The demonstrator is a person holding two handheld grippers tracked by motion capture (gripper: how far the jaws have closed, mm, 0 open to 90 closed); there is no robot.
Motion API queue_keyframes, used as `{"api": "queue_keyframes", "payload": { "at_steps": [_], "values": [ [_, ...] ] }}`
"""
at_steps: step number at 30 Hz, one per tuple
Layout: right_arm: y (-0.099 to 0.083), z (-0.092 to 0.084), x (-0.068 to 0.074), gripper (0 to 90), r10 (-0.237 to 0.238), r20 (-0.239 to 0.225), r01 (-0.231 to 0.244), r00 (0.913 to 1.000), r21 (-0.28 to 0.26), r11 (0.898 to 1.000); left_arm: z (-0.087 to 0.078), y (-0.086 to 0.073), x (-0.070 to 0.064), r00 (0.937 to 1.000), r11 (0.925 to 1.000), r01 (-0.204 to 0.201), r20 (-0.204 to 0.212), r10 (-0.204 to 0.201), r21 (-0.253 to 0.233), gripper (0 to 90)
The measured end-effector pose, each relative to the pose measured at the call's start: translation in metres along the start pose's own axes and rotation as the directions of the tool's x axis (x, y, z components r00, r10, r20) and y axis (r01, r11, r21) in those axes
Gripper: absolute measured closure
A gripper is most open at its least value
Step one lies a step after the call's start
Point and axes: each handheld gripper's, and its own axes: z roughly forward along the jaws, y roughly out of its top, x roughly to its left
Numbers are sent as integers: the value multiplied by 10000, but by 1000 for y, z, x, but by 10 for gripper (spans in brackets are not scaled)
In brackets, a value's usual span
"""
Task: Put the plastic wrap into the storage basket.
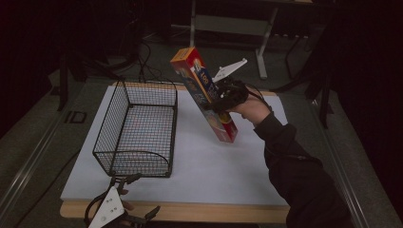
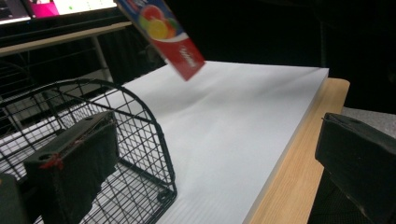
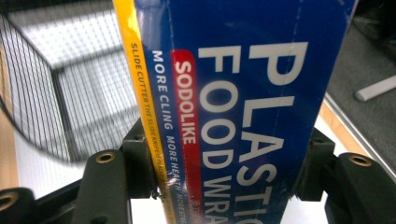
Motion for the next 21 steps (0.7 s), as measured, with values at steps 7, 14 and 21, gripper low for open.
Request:
{"api": "queue_keyframes", "payload": {
  "at_steps": [7,14,21],
  "values": [
    [29,1,18,392,748,117,-735,9971,-897,9933,3,1,2,9998,9999,-95,201,96,-71,1],
    [60,5,43,393,831,426,-754,9956,-1575,9846,6,3,3,9991,9997,-160,400,167,-167,1],
    [90,12,58,394,1439,590,-1279,9878,-2188,9673,9,3,2,9988,9996,-197,440,205,-183,2]
  ]
}}
